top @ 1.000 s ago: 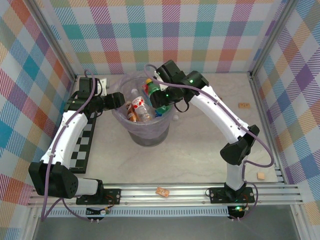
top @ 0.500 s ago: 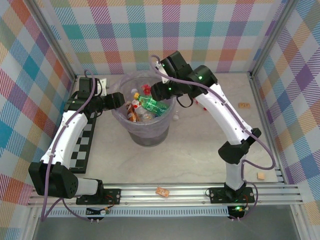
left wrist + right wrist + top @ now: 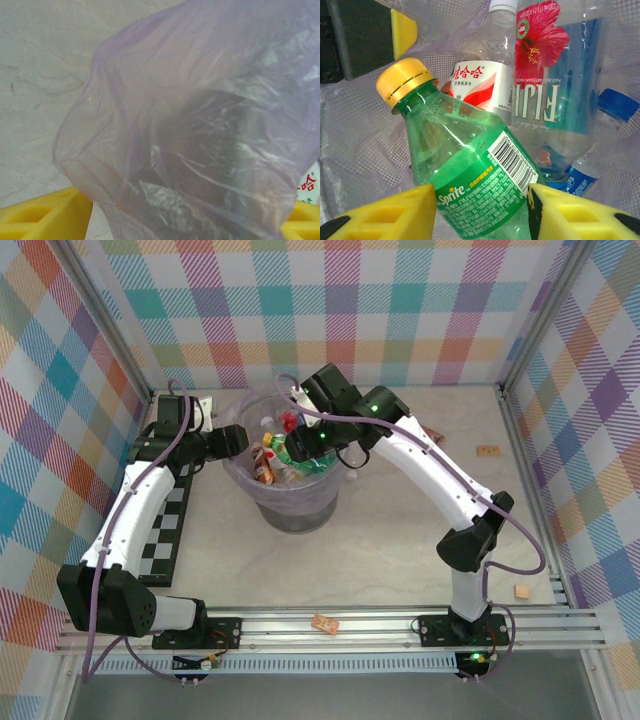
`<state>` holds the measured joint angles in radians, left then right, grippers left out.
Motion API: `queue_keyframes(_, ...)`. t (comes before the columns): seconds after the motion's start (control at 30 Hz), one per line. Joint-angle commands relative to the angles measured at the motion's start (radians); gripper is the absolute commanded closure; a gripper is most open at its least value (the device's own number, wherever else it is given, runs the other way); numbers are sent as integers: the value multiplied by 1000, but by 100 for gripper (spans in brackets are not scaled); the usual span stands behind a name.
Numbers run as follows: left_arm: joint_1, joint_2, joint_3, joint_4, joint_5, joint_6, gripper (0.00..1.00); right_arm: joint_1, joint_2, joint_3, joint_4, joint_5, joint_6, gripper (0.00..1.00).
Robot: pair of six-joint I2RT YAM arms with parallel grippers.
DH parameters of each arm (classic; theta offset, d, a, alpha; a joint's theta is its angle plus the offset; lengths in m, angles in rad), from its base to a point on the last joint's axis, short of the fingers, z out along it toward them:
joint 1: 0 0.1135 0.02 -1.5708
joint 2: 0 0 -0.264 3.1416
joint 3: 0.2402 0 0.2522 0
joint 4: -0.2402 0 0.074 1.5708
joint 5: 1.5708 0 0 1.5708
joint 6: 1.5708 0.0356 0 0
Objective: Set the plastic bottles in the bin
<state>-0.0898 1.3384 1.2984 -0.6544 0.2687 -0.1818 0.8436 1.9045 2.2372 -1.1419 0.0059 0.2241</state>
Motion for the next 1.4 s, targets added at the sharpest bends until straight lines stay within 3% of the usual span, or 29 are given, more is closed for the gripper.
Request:
queue_keyframes(0.0,7,3,-10,-31,-11,25,30,19,11,-24,-60,-84,14,49)
queue_keyframes(0.3,7,0,-12,-32,-11,25,30,-18,-8,190,-102,26,-5,37)
queue_keyframes(0.47,7,-1,-13,-31,-10,25,30,-100,-71,114,-54,30,6,34)
queue_keyframes(0.67,7,-2,-12,-34,-12,28,30,-280,-155,-77,46,45,-7,32)
queue_keyframes(0.83,7,1,-10,-34,-12,28,30,-450,-182,-255,183,66,-140,31)
queue_keyframes(1.13,7,3,-10,-37,-20,32,30,-653,-40,-393,356,91,-514,25)
queue_keyframes(1.37,9,1,-10,-37,-19,33,30,-763,84,-421,476,-23,-643,22)
